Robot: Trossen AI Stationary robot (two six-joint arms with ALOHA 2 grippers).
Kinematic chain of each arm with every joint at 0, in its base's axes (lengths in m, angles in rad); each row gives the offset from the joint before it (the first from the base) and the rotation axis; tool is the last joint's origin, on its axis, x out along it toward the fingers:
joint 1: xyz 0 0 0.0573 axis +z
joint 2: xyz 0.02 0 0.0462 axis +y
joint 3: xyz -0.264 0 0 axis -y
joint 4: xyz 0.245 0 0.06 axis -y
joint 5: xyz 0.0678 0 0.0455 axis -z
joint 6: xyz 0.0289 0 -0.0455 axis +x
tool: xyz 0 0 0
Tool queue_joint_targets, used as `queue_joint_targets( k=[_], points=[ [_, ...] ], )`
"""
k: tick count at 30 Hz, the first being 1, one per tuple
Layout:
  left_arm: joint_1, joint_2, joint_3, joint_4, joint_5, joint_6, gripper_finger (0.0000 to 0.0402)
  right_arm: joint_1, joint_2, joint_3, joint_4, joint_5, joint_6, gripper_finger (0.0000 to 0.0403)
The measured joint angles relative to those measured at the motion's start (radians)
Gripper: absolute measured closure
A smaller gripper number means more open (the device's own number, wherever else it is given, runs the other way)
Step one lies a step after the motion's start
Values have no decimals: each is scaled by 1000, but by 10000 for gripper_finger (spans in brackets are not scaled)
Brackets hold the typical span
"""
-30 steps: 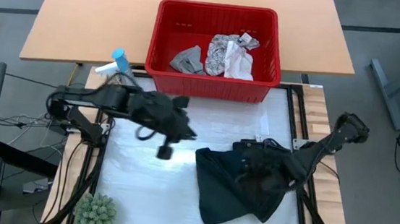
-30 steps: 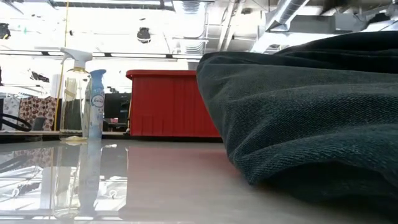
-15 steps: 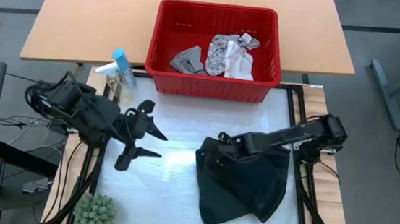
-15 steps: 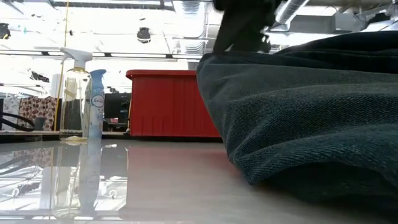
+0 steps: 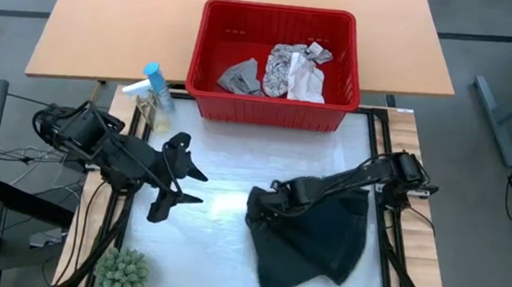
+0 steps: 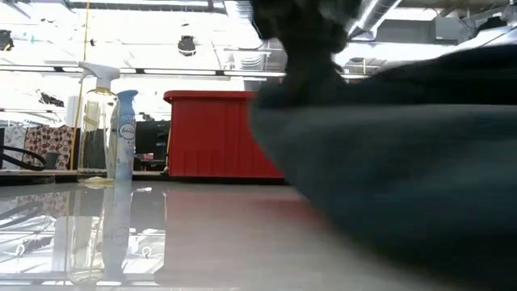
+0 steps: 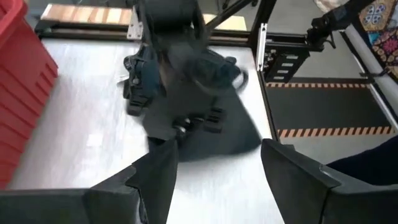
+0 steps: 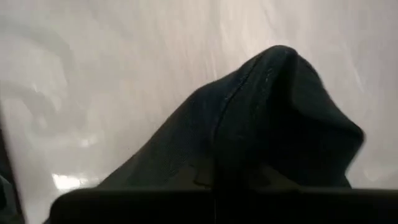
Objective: Fold Laundry from Bin
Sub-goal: Fold the blue pants from the red laundry bin
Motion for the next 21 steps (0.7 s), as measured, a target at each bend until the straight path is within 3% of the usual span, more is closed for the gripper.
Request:
queue_joint_targets(
  k=[10, 14, 17, 21],
  points=[
    [-13, -31, 0, -3, 10, -111, 181, -168, -14, 625, -4, 19, -327, 362],
    [-35, -60, 0, -4, -1, -159, 181, -189, -14, 818, -38, -77, -384, 362],
    [-57, -80, 0, -6, -44, -183, 181, -155, -81, 770, -52, -168, -390, 362],
    [-94, -97, 0, -26, -114, -197, 181, -33, -120, 706, -295, -225, -369, 362]
  ],
)
